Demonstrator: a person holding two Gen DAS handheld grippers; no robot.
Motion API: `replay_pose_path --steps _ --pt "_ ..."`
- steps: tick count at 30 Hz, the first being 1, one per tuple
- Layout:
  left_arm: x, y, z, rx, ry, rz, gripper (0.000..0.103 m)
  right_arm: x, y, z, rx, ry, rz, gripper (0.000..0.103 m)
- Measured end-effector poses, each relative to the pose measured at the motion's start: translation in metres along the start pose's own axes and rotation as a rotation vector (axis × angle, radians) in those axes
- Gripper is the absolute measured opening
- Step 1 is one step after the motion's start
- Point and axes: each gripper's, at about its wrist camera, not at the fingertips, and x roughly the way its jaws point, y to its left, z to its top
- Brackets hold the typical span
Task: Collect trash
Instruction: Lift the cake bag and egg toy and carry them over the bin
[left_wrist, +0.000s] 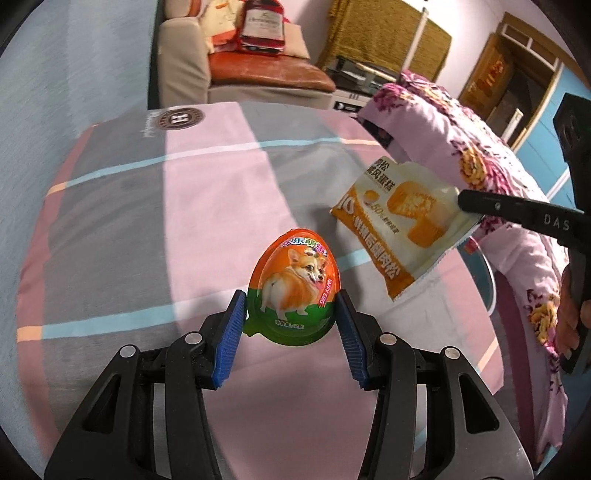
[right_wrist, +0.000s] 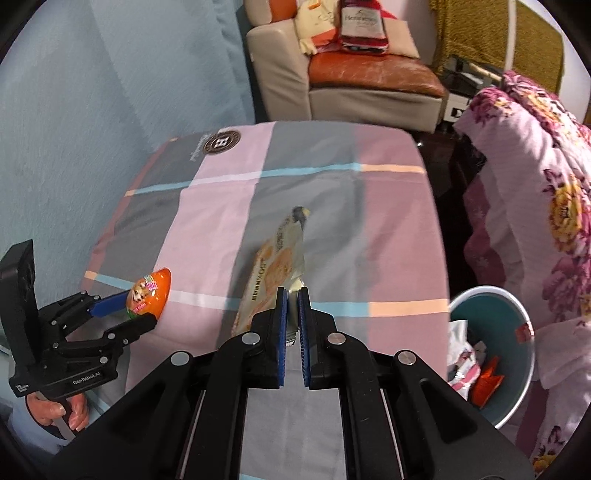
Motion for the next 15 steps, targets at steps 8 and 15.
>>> replay_pose_path --steps 8,15 --pt "0.015 -0.044 0.015 0.076 0.009 -0.051 0.050 -0.027 -0.039 -0.005 0.050 -0.041 -0.061 0.006" --pt "0.040 -0.103 0.029 0.165 0.029 -0.131 0.050 -0.058 -0.089 -0.018 0.104 -0.064 -0.152 0.006"
